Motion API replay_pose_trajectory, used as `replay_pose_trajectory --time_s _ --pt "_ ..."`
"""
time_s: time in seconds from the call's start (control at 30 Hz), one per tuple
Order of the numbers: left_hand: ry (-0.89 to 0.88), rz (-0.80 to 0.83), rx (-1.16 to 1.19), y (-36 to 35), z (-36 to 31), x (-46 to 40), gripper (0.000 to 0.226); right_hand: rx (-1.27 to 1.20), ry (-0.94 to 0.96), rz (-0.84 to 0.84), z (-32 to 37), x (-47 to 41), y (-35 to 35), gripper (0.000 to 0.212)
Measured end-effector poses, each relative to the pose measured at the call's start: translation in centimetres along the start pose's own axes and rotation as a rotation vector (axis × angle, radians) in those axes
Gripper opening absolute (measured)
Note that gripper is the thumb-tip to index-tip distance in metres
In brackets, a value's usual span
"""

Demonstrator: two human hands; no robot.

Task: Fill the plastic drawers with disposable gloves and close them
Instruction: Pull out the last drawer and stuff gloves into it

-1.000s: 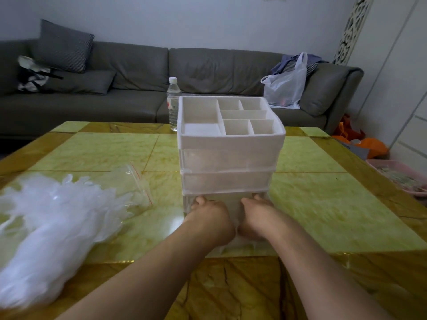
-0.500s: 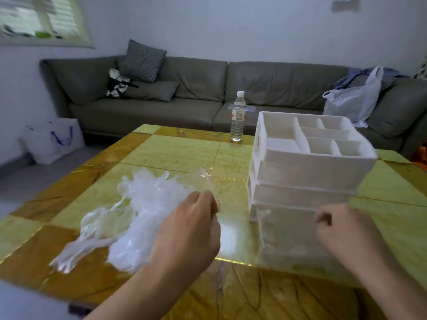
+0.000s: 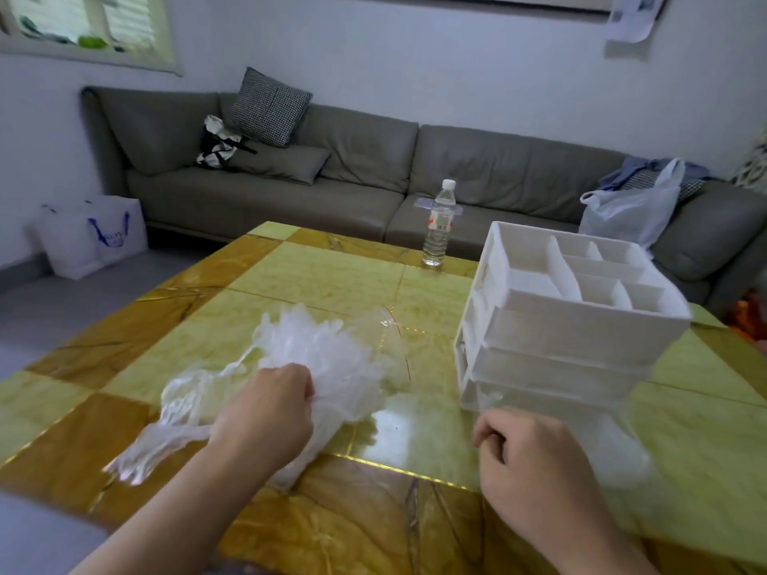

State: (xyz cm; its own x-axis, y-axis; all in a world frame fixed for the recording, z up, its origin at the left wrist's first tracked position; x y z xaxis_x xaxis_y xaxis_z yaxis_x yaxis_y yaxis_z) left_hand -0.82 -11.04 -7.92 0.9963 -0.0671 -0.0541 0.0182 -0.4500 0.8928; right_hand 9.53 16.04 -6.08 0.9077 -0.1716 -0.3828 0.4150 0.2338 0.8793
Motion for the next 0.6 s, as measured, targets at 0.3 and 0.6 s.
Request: replay_pose_trajectory --time_s 0.3,0.6 --pt "-0.095 -0.122 0.314 2.6 -2.2 1.2 0.013 -0.256 -0.062 0.2 2.8 0.3 -2.3 0.023" --pt "-0.096 -0.201 0.172 2.5 -3.1 2.6 0.007 -0.522 -0.376 0.408 5.1 0.9 -7.3 0.044"
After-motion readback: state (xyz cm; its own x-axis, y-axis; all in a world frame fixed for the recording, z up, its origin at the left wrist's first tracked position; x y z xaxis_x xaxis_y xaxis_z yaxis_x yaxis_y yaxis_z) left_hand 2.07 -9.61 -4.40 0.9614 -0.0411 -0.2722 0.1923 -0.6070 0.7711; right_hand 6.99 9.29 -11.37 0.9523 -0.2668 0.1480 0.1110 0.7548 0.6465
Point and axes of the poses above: each hand's wrist, its own x-axis away from the middle knuckle, its own y-axis out of the back of the hand, z = x × y, the point moved 7 cm from there along -x, towards the middle knuckle, and after that the axes turned 5 degrees about x, right-handed, at the moved point
